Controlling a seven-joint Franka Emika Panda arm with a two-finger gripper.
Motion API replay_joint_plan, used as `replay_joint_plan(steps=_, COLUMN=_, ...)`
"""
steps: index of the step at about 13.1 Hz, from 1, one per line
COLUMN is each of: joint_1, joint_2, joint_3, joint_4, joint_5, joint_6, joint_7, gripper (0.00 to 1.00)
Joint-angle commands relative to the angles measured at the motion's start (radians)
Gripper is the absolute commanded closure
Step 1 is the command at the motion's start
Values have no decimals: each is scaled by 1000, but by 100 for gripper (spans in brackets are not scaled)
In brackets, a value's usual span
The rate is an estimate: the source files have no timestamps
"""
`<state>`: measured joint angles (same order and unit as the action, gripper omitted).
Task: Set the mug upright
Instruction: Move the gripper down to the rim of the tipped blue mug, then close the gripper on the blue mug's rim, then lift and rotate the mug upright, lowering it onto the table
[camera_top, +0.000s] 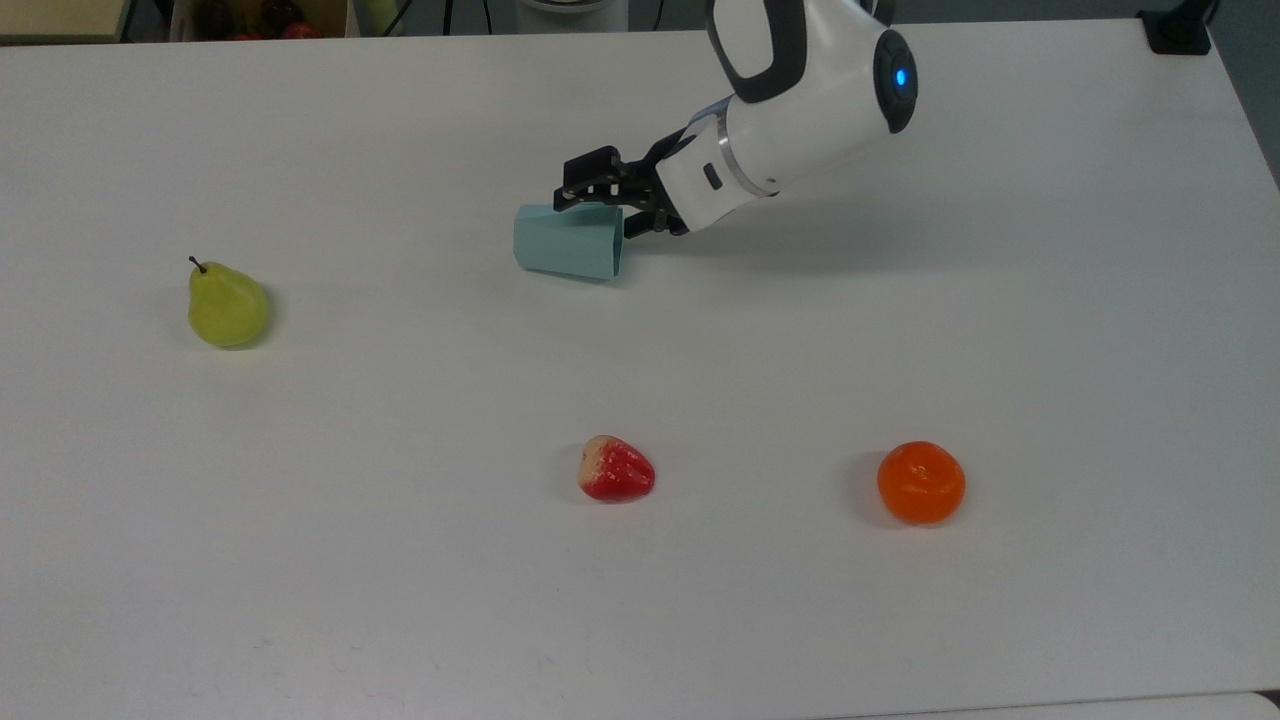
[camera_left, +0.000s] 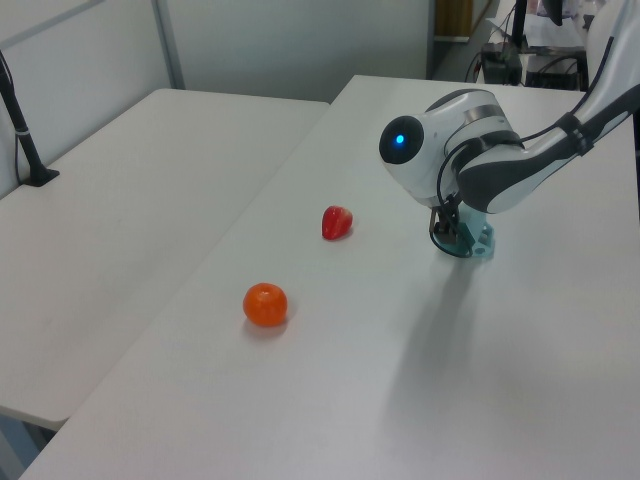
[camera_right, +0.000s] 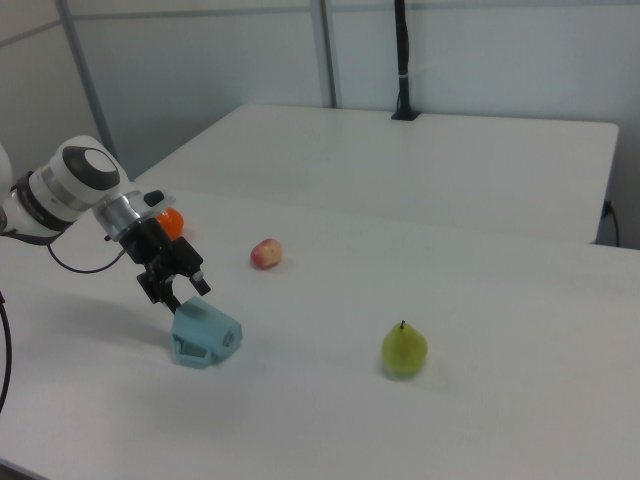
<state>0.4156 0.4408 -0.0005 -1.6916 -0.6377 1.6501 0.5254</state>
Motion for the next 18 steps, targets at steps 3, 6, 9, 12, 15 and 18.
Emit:
replay_joint_plan(steps=3, joint_1=-11, joint_2=29, joint_3=-1, joint_4=-14, joint_5=-42, joint_6=-29, joint_7=16, gripper=41)
replay_joint_plan(steps=6, joint_1=-20, joint_2=18, joint_3=-1, joint_4=-11, joint_5=-39, joint_6=-35, joint_7=11, gripper=92)
replay_joint_plan(steps=9, joint_1=-53, joint_2=-48, joint_3=-1, joint_4=-5, joint_5=-34, joint_6=-67, joint_7=-34, gripper=100)
replay_joint_plan(steps=12, joint_1=-96, joint_2=-129, joint_3=-1, joint_4=-3, joint_5=1, joint_6=-81, joint_7=-134, gripper=100)
replay_joint_plan(steps=15, joint_1=-146, joint_2=-188, joint_3=2, joint_4=13, joint_5=146, joint_6=-47, joint_7=-284, gripper=100)
replay_joint_plan(steps=18, joint_1=-187, joint_2=-217, joint_3=-1, joint_4=13, joint_5=385, joint_6=77, joint_7=-428, gripper=100)
